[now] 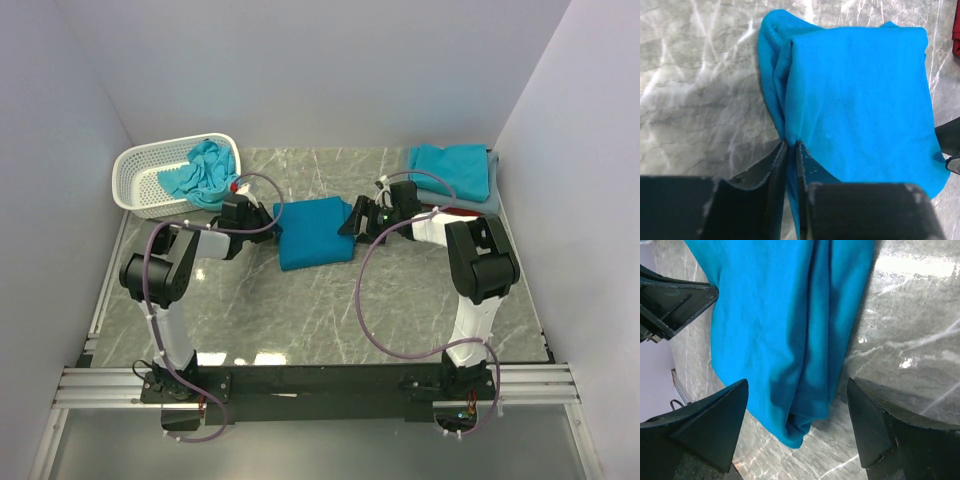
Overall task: Fold and stack the t-shirts
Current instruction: Neatly place the folded tshirt to the corner
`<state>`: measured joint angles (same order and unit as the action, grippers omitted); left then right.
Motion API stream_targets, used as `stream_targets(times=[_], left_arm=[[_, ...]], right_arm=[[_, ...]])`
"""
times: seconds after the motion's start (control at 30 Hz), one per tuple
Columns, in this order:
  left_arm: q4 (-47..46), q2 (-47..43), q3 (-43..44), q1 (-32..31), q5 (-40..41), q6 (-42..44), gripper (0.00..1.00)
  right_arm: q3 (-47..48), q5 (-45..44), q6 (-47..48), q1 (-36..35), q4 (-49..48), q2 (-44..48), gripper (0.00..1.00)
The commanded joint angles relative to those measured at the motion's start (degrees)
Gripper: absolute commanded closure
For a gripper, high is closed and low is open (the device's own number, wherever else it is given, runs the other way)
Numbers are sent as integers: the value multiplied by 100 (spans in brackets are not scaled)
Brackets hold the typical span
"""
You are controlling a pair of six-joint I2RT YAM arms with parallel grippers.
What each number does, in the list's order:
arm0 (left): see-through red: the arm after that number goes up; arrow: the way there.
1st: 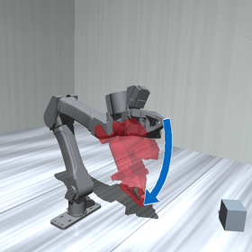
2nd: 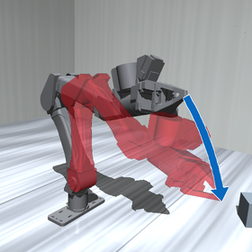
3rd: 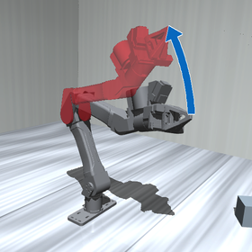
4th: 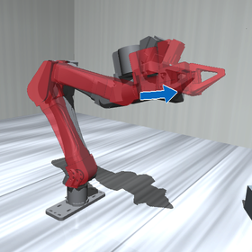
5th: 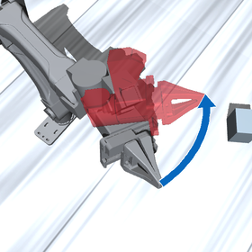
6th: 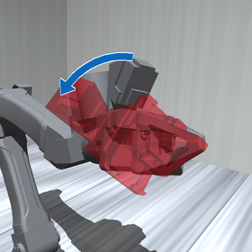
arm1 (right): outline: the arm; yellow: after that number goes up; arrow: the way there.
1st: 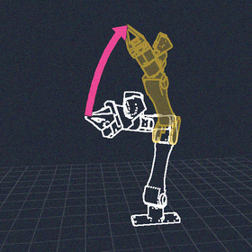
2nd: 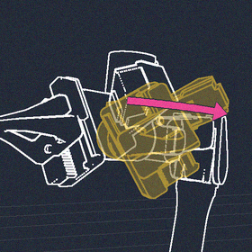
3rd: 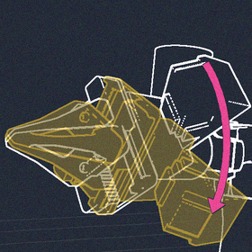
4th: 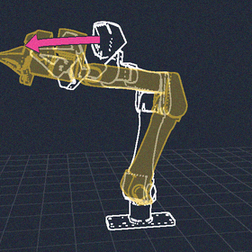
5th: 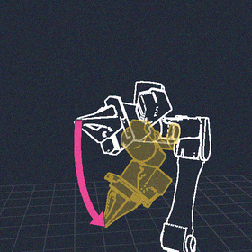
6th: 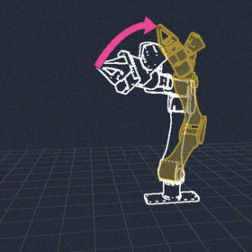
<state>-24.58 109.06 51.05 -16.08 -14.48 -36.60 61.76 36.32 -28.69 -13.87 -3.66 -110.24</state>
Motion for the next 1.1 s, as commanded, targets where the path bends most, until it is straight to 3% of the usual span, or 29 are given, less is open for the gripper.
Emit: stream_targets(times=[0.0, 0.23, 0.43, 0.6, 0.63, 0.67, 0.7, 0.8, 0.83, 0.93, 1.07], left_arm=[[76, 168, 177, -124, 103, 162, 83], [85, 257, 221, -212, 77, 153, 91], [50, 248, 204, -273, 59, 136, 93], [6, 283, 204, -335, -11, 100, 94], [6, 283, 204, -344, -11, 100, 94], [6, 266, 195, -344, -28, 100, 94], [6, 248, 186, -344, -29, 100, 93], [32, 99, 116, -344, 42, 100, 79], [41, 55, 90, -344, 59, 100, 60], [111, -182, 46, -344, 165, 118, 36], [225, -393, -7, -326, 253, 153, 27]], right_arm=[[144, 42, -58, 7, -143, -191, 14], [196, 34, -321, -142, -451, -446, 17], [512, -177, -374, -432, -328, -639, 28], [723, -335, -392, -573, -232, -727, 51], [750, -388, -375, -591, -188, -727, 58], [768, -449, -366, -599, -153, -719, 75], [811, -607, -340, -600, -31, -684, 81], [969, -889, -138, -573, 329, -561, 99], [1022, -1089, -76, -582, 505, -517, 100], [1286, -1502, 310, -573, 1015, -324, 100], [1830, -2364, 757, -582, 1858, -147, 100]])
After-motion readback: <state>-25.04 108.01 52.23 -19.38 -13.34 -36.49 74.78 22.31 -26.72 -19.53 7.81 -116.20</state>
